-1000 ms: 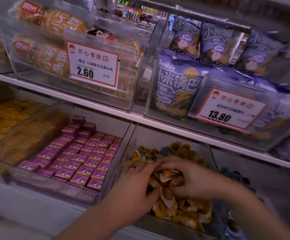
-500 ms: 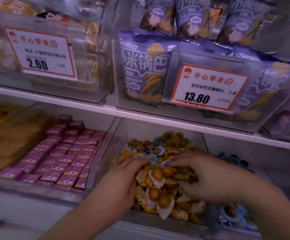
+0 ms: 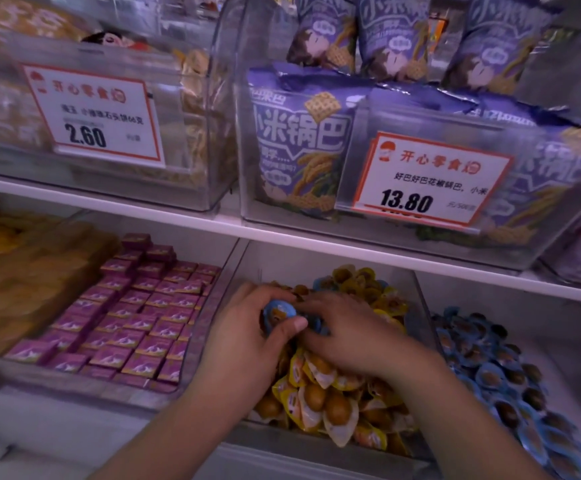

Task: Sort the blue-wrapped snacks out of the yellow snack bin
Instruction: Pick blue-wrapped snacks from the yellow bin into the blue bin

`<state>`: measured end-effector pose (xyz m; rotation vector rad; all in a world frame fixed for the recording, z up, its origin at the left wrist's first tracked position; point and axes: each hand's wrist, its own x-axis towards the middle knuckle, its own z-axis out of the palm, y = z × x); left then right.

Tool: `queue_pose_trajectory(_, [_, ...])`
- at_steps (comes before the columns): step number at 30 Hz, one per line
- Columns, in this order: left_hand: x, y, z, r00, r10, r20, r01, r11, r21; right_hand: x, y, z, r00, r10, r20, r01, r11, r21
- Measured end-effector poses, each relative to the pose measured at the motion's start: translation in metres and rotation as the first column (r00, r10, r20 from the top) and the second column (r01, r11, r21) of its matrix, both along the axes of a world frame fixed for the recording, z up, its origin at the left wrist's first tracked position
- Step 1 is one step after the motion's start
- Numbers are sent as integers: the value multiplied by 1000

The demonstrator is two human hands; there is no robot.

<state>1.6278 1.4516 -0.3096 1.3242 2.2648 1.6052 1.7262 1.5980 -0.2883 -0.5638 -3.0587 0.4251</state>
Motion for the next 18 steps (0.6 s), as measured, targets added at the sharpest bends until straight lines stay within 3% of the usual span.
queue_pose_trajectory(5, [-4,-7,2,998,-56,37,55,998,40,9,3,6,994,24,-105,-48,973,-228])
queue_pose_trajectory(12, [-4,-7,2,979,-93,180,76,992,98,6,0,3,963,-133,-236,58,952,-301])
queue_pose_trajectory(18, [-2,-7,4,969,-87,230,60,990,124,10,7,9,797,-357,-487,123,886,-447])
